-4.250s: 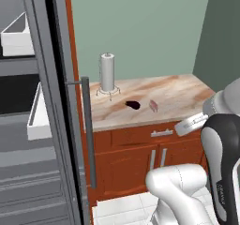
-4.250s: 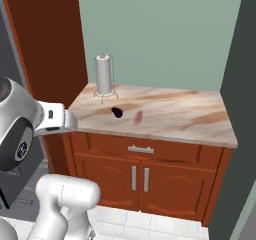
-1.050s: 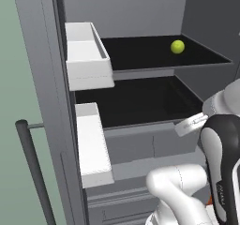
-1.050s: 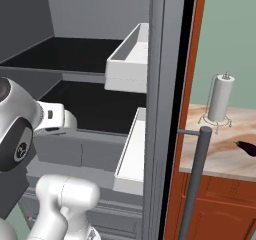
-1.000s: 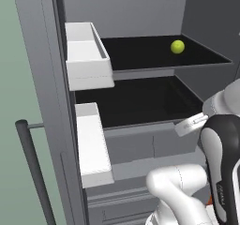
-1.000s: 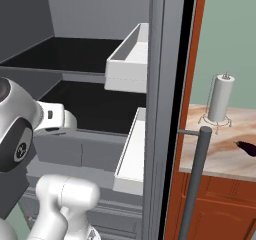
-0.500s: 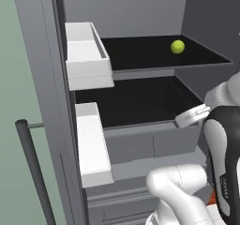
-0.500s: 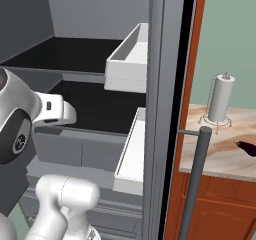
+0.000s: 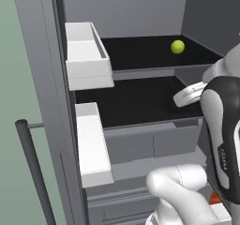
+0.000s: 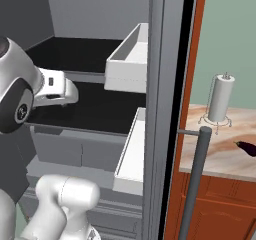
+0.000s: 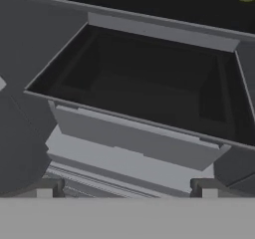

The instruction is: Open the fridge, remove the pear, eggplant, and steak, and place them on any counter.

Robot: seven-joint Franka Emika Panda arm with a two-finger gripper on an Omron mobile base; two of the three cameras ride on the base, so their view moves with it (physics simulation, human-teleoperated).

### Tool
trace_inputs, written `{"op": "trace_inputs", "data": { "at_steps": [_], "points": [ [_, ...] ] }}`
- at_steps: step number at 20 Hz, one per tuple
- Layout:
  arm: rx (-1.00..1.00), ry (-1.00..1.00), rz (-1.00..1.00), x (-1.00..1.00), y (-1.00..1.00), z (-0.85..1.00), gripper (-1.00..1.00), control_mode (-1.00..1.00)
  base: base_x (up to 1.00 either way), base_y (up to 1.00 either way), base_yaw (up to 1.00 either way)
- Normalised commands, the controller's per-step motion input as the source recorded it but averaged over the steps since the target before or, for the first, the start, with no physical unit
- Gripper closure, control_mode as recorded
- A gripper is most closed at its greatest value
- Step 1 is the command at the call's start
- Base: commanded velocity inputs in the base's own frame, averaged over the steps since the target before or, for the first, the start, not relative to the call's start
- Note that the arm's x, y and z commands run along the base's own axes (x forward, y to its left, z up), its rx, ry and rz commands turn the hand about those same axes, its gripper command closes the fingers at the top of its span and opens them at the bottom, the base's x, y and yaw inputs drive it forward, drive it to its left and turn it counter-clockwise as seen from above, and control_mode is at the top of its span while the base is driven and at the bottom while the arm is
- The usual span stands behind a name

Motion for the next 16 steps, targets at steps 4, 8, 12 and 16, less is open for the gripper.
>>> {"op": "trace_inputs", "data": {
  "at_steps": [4,8,12,16],
  "points": [
    [0.0,-0.02,-0.12,0.4,-0.03,0.12,-1.0,-1.0,0.0,0.0,0.0],
    [0.0,-0.16,-0.21,0.14,0.0,0.1,-1.0,-1.0,0.0,0.0,0.0],
    [0.06,-0.16,-0.24,0.32,-0.03,0.14,-1.0,-1.0,0.0,0.0,0.0],
    [0.17,-0.04,-0.23,0.34,-0.04,0.5,-1.0,-1.0,0.0,0.0,0.0]
  ]
}}
